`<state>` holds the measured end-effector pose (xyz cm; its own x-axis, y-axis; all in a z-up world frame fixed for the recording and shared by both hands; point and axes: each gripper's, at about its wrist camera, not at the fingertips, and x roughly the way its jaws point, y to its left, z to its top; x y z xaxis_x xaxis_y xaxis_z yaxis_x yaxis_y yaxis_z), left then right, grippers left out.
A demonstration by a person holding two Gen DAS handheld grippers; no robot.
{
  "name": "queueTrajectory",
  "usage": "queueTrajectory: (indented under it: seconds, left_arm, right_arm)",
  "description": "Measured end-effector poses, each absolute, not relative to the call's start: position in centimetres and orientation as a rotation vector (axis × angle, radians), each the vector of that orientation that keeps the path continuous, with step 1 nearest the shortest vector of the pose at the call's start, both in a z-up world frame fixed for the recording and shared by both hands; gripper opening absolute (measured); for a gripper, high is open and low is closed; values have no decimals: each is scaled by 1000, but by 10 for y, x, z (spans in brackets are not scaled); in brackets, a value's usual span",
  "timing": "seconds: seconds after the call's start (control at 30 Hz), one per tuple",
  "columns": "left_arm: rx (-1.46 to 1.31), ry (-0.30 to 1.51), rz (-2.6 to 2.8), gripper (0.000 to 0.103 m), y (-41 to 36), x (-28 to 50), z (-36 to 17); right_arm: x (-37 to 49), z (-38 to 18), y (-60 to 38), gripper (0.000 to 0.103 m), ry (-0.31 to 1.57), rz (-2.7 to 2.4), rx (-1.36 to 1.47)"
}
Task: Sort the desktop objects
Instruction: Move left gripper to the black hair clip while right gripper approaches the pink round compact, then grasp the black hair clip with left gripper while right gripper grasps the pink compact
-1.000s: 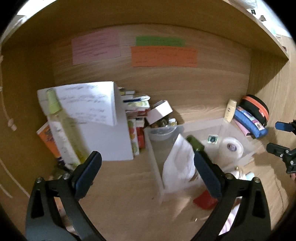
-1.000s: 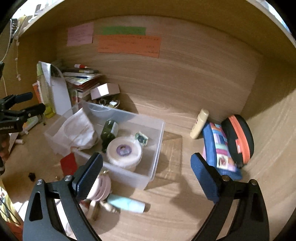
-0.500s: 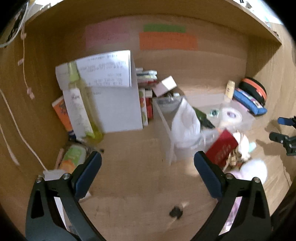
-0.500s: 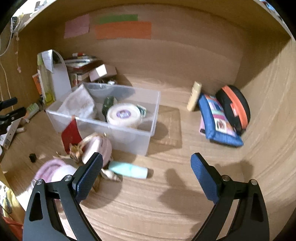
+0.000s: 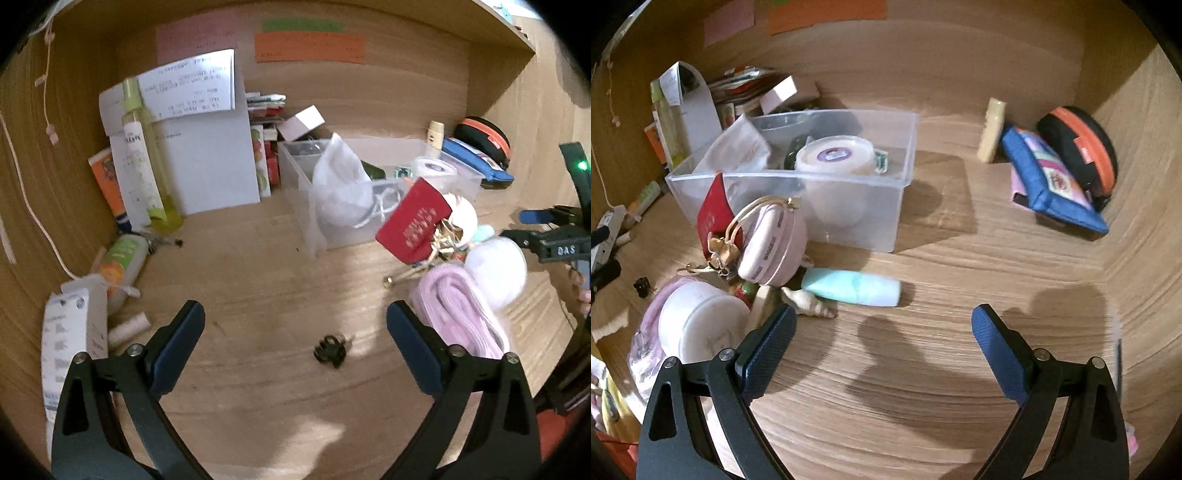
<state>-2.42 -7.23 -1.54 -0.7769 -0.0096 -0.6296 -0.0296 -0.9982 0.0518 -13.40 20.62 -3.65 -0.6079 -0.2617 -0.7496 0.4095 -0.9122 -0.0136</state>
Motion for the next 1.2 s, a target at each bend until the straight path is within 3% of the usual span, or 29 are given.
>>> queueTrajectory:
  seconds: [0.07,0.2,0.43,0.83,0.9,1.2]
  left_arm:
    - [-1064,84,2933,85,-72,-23,-18]
    - [-1097,73,2903,78,-71,-22,-26]
    - [-1146,70,2851,56,-67,-27,-37]
    - [-1200,34,2811,28,-65,-35,-51]
    - [-1196,28,2818,22,-65,-35,-51]
    - [-1174,-33,2855,22,-76,-35,-48]
  right_arm:
    - [-135,-35,200,95,245,-2481,1117]
    - [-138,-28,185,95,251,-2440,1065]
    - [-152,-30,163,93,263,-2345,1060]
    - [-173,-50,145,66,163,-2168,1170]
    - [-176,-53,142,57,140,-2140,1184]
    - [-173,-48,144,54,133,-2170,1147]
